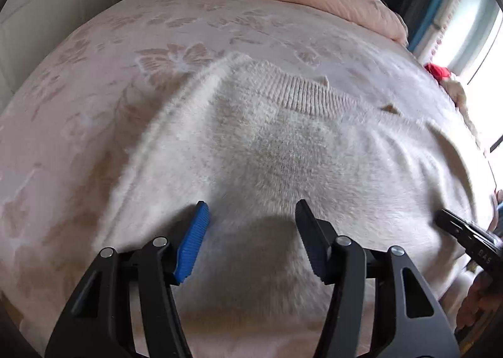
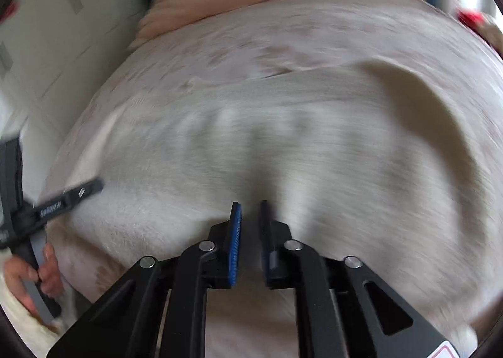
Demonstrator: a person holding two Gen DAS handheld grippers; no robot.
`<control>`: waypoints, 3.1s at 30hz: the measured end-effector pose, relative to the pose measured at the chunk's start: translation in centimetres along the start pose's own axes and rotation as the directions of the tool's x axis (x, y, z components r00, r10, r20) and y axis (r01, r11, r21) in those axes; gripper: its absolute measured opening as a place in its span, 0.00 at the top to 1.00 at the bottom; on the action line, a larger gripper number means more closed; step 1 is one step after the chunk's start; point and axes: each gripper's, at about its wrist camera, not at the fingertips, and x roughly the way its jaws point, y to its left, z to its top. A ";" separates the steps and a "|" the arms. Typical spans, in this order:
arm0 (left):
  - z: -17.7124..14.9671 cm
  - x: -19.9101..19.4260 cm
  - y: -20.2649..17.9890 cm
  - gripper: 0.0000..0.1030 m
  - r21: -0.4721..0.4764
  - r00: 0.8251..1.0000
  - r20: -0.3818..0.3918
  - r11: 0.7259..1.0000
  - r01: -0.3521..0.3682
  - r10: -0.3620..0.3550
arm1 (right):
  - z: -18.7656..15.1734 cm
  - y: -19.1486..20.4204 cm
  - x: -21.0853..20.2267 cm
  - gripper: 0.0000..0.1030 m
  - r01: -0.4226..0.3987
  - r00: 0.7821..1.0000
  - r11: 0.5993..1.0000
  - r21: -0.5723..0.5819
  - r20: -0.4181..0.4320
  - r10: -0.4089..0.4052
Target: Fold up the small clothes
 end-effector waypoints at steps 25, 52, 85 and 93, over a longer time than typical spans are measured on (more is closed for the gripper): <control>-2.3 -8.6 9.2 0.82 -0.549 0.979 0.064 0.813 0.195 -0.191 | -0.7 -11.3 -7.9 0.85 -0.199 0.980 0.853 0.482 0.121 0.160; -0.7 0.3 -0.9 0.38 -0.147 0.999 -0.046 0.989 -0.011 0.005 | 0.6 5.0 0.5 0.75 -0.127 0.990 0.984 -0.122 -0.070 0.119; 9.4 6.1 6.3 0.92 -0.194 0.993 -0.078 0.976 -0.100 0.086 | 11.6 -13.5 2.5 0.93 0.187 0.979 0.962 0.197 0.039 -0.198; 8.6 6.0 4.8 0.80 -0.126 0.983 -0.063 0.976 -0.180 0.173 | 10.2 -11.9 2.0 0.84 0.204 0.978 0.967 0.155 0.014 -0.209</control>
